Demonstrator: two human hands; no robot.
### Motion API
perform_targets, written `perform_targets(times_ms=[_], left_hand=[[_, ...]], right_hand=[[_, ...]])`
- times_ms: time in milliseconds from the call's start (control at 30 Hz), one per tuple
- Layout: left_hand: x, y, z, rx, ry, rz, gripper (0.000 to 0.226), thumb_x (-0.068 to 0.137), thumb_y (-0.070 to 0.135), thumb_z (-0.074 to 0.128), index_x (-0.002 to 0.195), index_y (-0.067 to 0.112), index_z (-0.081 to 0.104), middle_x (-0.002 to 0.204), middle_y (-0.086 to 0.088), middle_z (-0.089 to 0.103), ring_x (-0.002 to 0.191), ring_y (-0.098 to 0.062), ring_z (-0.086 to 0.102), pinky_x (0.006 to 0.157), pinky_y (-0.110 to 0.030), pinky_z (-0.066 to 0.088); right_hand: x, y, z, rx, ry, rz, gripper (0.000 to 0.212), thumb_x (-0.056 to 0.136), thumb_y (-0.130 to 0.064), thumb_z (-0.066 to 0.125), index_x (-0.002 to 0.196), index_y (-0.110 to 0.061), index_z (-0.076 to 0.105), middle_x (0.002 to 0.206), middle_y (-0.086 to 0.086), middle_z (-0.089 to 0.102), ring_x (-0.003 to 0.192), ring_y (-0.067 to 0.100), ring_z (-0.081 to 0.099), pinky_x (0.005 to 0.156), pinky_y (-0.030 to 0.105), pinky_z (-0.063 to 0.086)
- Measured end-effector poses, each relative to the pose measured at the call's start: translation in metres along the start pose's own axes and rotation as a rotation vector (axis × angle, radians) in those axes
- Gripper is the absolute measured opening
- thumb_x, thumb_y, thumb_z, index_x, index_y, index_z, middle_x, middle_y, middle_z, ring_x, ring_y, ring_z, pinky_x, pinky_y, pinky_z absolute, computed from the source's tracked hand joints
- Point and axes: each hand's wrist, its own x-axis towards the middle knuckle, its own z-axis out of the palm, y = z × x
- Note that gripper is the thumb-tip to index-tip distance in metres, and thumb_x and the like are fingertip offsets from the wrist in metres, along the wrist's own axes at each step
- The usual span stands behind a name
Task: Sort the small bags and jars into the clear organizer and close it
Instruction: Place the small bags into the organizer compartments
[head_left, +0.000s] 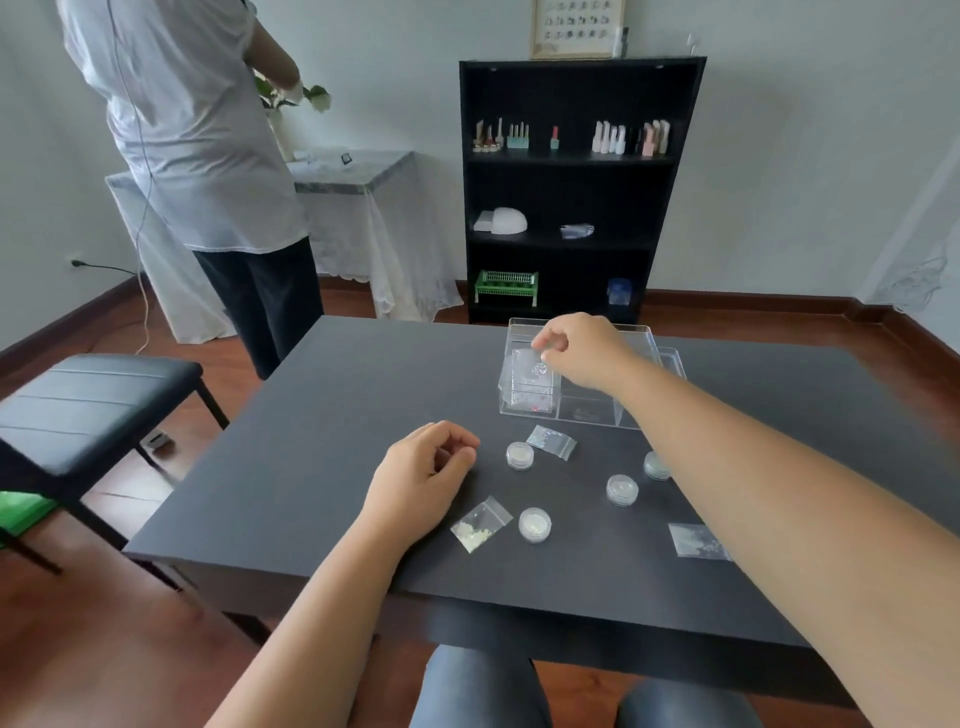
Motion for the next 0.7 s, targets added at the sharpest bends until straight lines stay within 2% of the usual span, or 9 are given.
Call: perform_targets(times_ms=[100,167,233,300,367,433,533,633,700], left_hand=[[0.000,0.000,0.000,0.087,-0.034,0.045,0.011,0.088,0.028,0.060,0.086,0.039,0.064,0.080,0.021,0.063,0.075,-0.001,0.055,0.065,-0.018,0.041],[-0.001,0.000,0.001,0.122,-0.037,0.069,0.009,0.088,0.030,0.059,0.088,0.038,0.065,0.081,0.021,0.062,0.078,-0.002,0.055,0.066,-0.017,0.040],[-0.001,0.000,0.001,0.133,-0.037,0.083,0.009,0.089,0.031,0.059,0.090,0.037,0.065,0.081,0.021,0.061,0.080,-0.002,0.055,0.067,-0.017,0.040],[-0.001,0.000,0.000,0.146,-0.041,0.093,0.009,0.089,0.031,0.059,0.091,0.037,0.065,0.082,0.020,0.061,0.082,-0.002,0.054,0.067,-0.015,0.039],[-0.001,0.000,0.000,0.159,-0.044,0.109,0.009,0.090,0.031,0.058,0.091,0.037,0.065,0.083,0.019,0.061,0.084,0.000,0.053,0.067,-0.013,0.037],[-0.002,0.000,0.000,0.161,-0.042,0.119,0.009,0.090,0.031,0.058,0.091,0.037,0.065,0.082,0.019,0.060,0.085,0.000,0.053,0.067,-0.012,0.036],[-0.003,0.001,-0.001,0.156,-0.034,0.124,0.010,0.090,0.029,0.059,0.092,0.037,0.065,0.082,0.020,0.060,0.085,0.000,0.053,0.067,-0.012,0.036],[-0.005,0.001,-0.001,0.155,-0.039,0.133,0.010,0.090,0.029,0.059,0.093,0.036,0.065,0.082,0.021,0.059,0.085,-0.001,0.052,0.067,-0.013,0.036],[-0.006,0.001,-0.001,0.158,-0.047,0.143,0.010,0.090,0.029,0.059,0.092,0.037,0.065,0.081,0.021,0.058,0.084,-0.001,0.052,0.065,-0.013,0.035]], right_hand=[[0.002,0.001,0.007,-0.224,0.016,-0.074,0.023,0.090,-0.019,0.059,0.109,-0.024,0.072,0.114,0.003,0.063,0.106,0.024,0.051,0.083,0.034,0.044],[0.001,-0.001,0.008,-0.293,0.092,-0.130,0.025,0.090,-0.028,0.060,0.113,-0.027,0.070,0.115,0.000,0.057,0.108,0.026,0.044,0.087,0.037,0.041],[0.000,-0.002,0.010,-0.365,0.111,-0.146,0.027,0.092,-0.046,0.050,0.097,-0.035,0.073,0.113,-0.006,0.051,0.104,0.023,0.037,0.086,0.033,0.030],[-0.003,-0.001,0.014,-0.449,0.025,-0.093,0.053,0.093,-0.062,0.030,0.082,-0.035,0.074,0.124,-0.007,0.045,0.108,0.021,0.028,0.089,0.034,0.020],[-0.008,0.000,0.016,-0.454,-0.057,-0.027,0.070,0.091,-0.069,0.016,0.077,-0.033,0.075,0.140,-0.007,0.037,0.120,0.022,0.021,0.098,0.038,0.015],[-0.013,0.001,0.015,-0.402,-0.067,0.009,0.074,0.090,-0.071,0.013,0.077,-0.034,0.076,0.146,-0.008,0.033,0.127,0.022,0.017,0.103,0.041,0.012],[-0.023,0.001,0.006,-0.340,0.098,-0.025,0.059,0.095,-0.061,0.022,0.085,-0.039,0.076,0.142,-0.009,0.042,0.126,0.023,0.024,0.098,0.040,0.017],[-0.051,0.009,-0.007,-0.246,0.330,-0.100,0.030,0.095,-0.046,0.045,0.091,-0.037,0.073,0.126,-0.011,0.054,0.118,0.025,0.034,0.087,0.033,0.018],[-0.075,0.022,-0.018,-0.187,0.353,-0.119,0.016,0.091,-0.036,0.055,0.093,-0.038,0.071,0.115,-0.012,0.058,0.112,0.023,0.037,0.087,0.033,0.022]])
